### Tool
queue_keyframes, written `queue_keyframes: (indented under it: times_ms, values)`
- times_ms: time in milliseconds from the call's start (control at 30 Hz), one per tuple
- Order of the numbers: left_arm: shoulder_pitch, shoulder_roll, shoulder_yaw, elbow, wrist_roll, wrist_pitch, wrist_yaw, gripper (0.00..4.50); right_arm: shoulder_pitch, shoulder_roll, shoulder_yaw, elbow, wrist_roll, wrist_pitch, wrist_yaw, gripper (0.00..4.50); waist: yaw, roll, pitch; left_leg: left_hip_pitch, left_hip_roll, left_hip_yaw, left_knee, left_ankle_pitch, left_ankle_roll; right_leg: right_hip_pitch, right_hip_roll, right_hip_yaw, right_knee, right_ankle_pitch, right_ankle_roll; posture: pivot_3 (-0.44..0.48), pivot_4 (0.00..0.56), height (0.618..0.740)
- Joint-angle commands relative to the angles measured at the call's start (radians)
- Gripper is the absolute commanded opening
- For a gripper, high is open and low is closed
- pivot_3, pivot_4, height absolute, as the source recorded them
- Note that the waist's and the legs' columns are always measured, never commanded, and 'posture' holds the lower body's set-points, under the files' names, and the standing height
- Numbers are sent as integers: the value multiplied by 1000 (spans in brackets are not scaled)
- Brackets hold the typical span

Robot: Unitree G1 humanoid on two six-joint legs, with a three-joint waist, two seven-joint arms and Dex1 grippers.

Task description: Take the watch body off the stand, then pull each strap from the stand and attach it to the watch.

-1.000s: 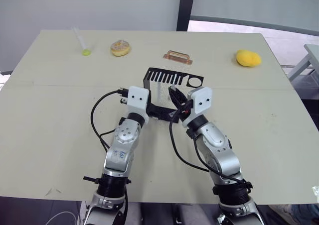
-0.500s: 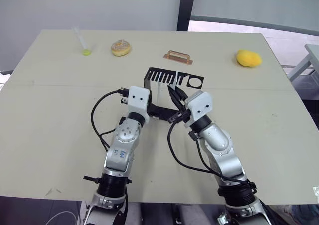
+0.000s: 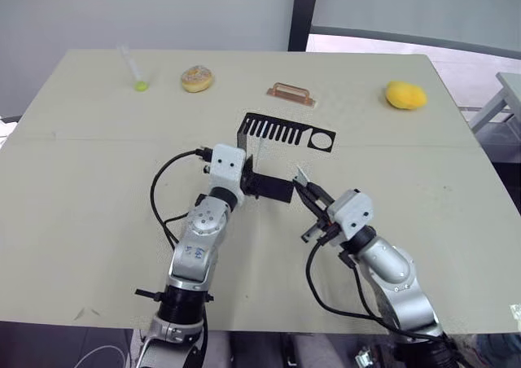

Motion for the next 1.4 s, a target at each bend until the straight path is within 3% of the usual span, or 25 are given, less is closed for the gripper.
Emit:
queue_keyframes:
  times_ms: [33, 133, 300, 400, 533, 700, 800, 967, 1067, 1267, 1367, 1400]
  values:
    - [24, 13, -7, -62, -2, 6, -22, 3012, -2, -12, -34, -15, 51, -16, 35, 0, 0, 0, 0, 0, 0, 0, 0, 0, 0, 0, 0, 0, 0, 0, 0, 0, 150, 740]
    - [80, 58, 6, -136, -14, 42, -61, 4473, -5, -34, -52, -12, 89, -1, 71, 0, -1, 0, 0, 0, 0, 0, 0, 0, 0, 0, 0, 0, 0, 0, 0, 0, 150, 740]
    - [219, 180, 54, -282, -53, 66, -163, 4473, 7, -85, -81, -26, 189, 44, 155, 0, 0, 0, 0, 0, 0, 0, -1, 0, 0, 0, 0, 0, 0, 0, 0, 0, 150, 740]
    - [322, 278, 135, -351, -135, -5, -287, 4473, 17, -121, -112, -49, 293, 119, 210, 0, 0, 0, 0, 0, 0, 0, -1, 0, 0, 1, 0, 0, 0, 0, 0, 0, 150, 740]
    - [403, 415, 374, -301, -469, -76, -609, 4473, -5, -184, -157, -74, 521, 321, 293, 0, -2, 1, 0, 1, 1, -1, -2, -1, 2, 1, -1, 0, -2, 0, -1, 0, 150, 740]
    - [322, 585, 466, -223, -843, 188, -841, 4473, -77, -211, -180, -80, 812, 607, 296, 0, 0, 0, 1, 1, 0, -4, -2, -2, 7, 2, -3, -3, -2, -1, -2, 0, 150, 740]
    - [252, 621, 457, -208, -1014, 335, -840, 4473, -125, -199, -162, -81, 937, 736, 278, 0, -2, 0, 1, 0, 0, -4, -2, -3, 8, 1, -3, -3, -2, -1, -2, 0, 150, 740]
    - [132, 541, 409, -173, -1236, 493, -715, 4473, -217, -126, -118, -67, 1128, 915, 224, 0, -3, 0, 1, 0, 0, -5, -1, -3, 8, 1, -3, -3, -1, -1, -2, 0, 150, 740]
    - [95, 502, 389, -150, -1312, 539, -660, 4473, -249, -79, -112, -51, 1217, 969, 176, 0, -7, 0, 1, 0, 0, -5, -1, -3, 8, 0, -3, -3, -1, -1, -2, 0, 150, 740]
    - [64, 463, 346, -140, -1391, 582, -599, 4473, -273, -47, -90, -48, 1218, 1015, 160, 0, -6, 0, 1, 0, 0, -5, 0, -3, 8, 0, -2, -3, -1, -1, -2, 0, 150, 740]
    - [71, 447, 333, -145, -1407, 576, -597, 3591, -272, -45, -82, -56, 1213, 1026, 166, 0, -5, 0, 1, 0, 0, -5, 0, -3, 8, 0, -2, -3, -1, -1, -2, 0, 150, 740]
    - [71, 441, 330, -146, -1418, 577, -590, 3097, -271, -42, -80, -58, 1214, 1029, 164, 0, -6, 0, 1, 0, 0, -5, 0, -2, 8, 0, -2, -3, -1, -1, -2, 0, 150, 740]
